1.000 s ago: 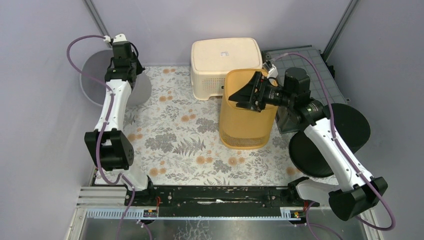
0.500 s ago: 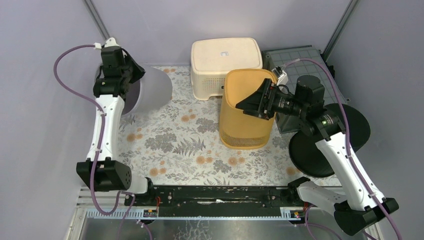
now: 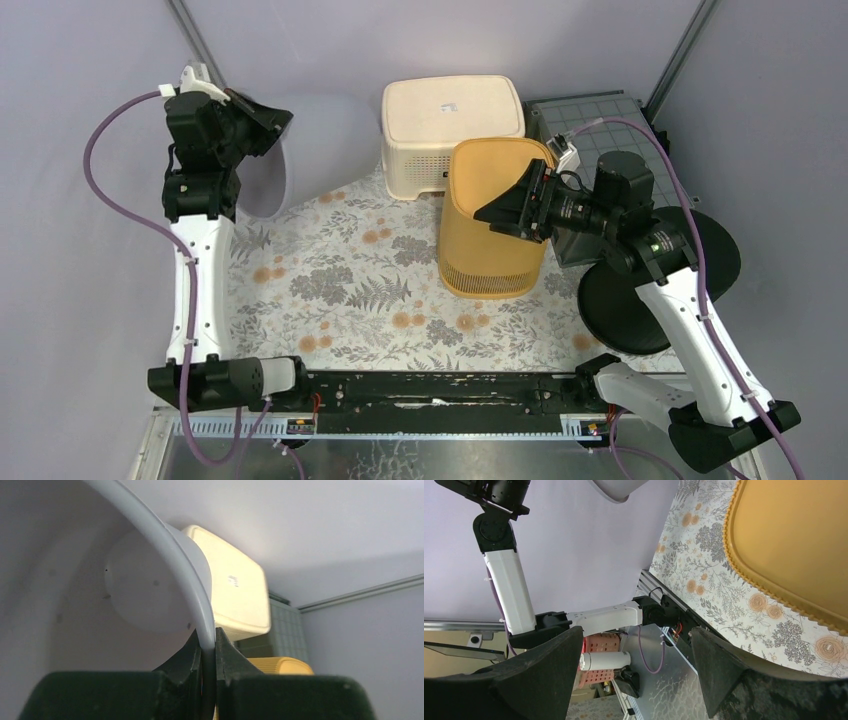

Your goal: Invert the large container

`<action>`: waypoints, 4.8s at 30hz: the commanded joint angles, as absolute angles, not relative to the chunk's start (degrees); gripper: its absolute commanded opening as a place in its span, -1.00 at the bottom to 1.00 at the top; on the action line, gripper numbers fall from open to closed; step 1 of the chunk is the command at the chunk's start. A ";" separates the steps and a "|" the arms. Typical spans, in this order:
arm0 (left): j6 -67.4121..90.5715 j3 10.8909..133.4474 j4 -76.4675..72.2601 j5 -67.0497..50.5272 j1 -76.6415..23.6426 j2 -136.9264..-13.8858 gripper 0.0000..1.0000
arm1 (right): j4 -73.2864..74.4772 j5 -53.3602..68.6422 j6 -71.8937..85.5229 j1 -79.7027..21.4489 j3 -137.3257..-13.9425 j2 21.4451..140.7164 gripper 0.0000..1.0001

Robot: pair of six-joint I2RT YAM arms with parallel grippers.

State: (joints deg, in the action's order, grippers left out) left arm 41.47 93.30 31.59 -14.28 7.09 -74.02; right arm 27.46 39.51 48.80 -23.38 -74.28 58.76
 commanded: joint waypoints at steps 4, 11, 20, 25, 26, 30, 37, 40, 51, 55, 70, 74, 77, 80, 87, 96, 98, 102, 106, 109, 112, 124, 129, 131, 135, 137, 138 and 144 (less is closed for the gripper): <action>49.79 92.41 17.61 -22.47 10.41 -69.80 -1.00 | 27.59 39.02 47.49 -23.86 -77.10 57.75 0.72; 54.62 92.89 14.66 -28.04 13.64 -68.10 -1.00 | 27.14 39.18 47.38 -23.86 -77.06 58.26 0.72; 69.63 79.91 -3.81 -36.37 16.40 -63.77 -1.00 | 28.57 41.14 45.72 -23.91 -82.83 61.01 0.72; 81.80 69.52 -20.42 -39.26 18.04 -61.31 -1.00 | 28.91 42.95 45.61 -23.90 -88.36 64.24 0.72; 84.66 67.19 -24.57 -39.38 18.36 -60.75 -1.00 | 29.13 43.31 45.51 -23.85 -89.88 65.04 0.72; 91.73 58.48 -35.65 -39.04 19.47 -58.45 -1.00 | 31.11 44.89 44.59 -23.90 -96.32 69.20 0.71; 104.77 44.29 -56.53 -36.93 20.29 -55.97 -1.00 | 34.95 47.53 43.09 -23.88 -106.32 75.67 0.68; 108.44 39.50 -64.52 -36.26 20.30 -55.53 -1.00 | 35.82 48.34 42.68 -23.98 -108.73 77.51 0.67; 117.88 17.12 -87.48 -29.41 20.26 -52.93 -1.00 | 36.85 50.19 42.37 -24.23 -119.31 86.51 0.65; 118.63 11.26 -92.08 -28.31 20.23 -52.31 -1.00 | 36.83 51.64 42.36 -24.34 -123.71 90.77 0.65; 115.30 -1.82 -92.20 -27.92 20.02 -49.64 -1.00 | 43.50 50.13 36.07 -26.39 -136.01 107.19 0.59; 114.29 -2.88 -92.20 -29.41 19.93 -50.23 -1.00 | 47.81 45.84 31.36 -26.39 -138.11 110.19 0.59; 113.62 -3.75 -92.17 -30.55 19.88 -50.60 -1.00 | 50.97 43.36 28.89 -26.40 -140.10 112.73 0.58; 112.54 -4.89 -92.20 -31.46 19.93 -51.14 -1.00 | 50.99 41.40 27.64 -26.38 -140.20 113.44 0.58; 109.96 -6.66 -92.15 -31.68 19.88 -51.66 -1.00 | 49.13 40.35 25.23 -26.45 -140.03 114.85 0.58; 109.05 -3.93 -92.15 -32.01 19.77 -54.58 -1.00 | 46.13 43.53 23.14 -29.58 -139.87 117.75 0.58; 109.10 -3.42 -92.16 -32.08 19.70 -54.94 -1.00 | 46.13 43.05 23.03 -30.71 -140.17 118.45 0.58; 109.12 -2.71 -92.11 -32.07 19.52 -55.49 -1.00 | 46.58 41.96 22.42 -32.07 -140.02 119.64 0.55; 108.73 -2.16 -92.22 -32.00 19.34 -56.35 -1.00 | 46.54 41.67 21.90 -33.25 -139.42 120.05 0.25; 108.26 -1.60 -92.12 -32.19 18.98 -57.44 -1.00 | 46.41 42.23 21.88 -33.56 -139.39 120.21 -0.12; 107.49 -0.34 -92.02 -33.56 17.99 -60.43 -0.97 | 45.76 43.04 22.24 -33.79 -139.39 119.85 -0.36; 101.59 4.36 -92.03 -36.65 9.20 -73.25 0.24 | 43.85 45.43 22.78 -35.10 -138.82 118.15 -0.56; 99.61 3.22 -92.04 -38.37 8.34 -77.25 0.38 | 43.85 45.56 22.50 -35.96 -138.34 118.10 -0.56; 98.65 2.42 -92.08 -39.15 8.24 -78.09 0.39 | 44.00 45.56 22.29 -36.50 -138.34 118.01 -0.56; 96.83 1.17 -91.46 -40.63 8.28 -79.62 0.39 | 44.23 45.61 22.02 -37.27 -137.97 117.56 -0.56; 95.80 0.91 -91.03 -41.76 8.33 -80.88 0.40 | 44.26 45.58 21.90 -37.62 -137.46 117.24 -0.56; 95.34 0.81 -90.93 -42.50 8.24 -81.83 0.40 | 44.41 45.47 21.72 -37.80 -137.20 117.03 -0.56; 91.44 0.87 -88.10 -46.26 8.21 -86.51 0.43 | 45.27 44.97 21.27 -38.35 -136.80 116.42 -0.56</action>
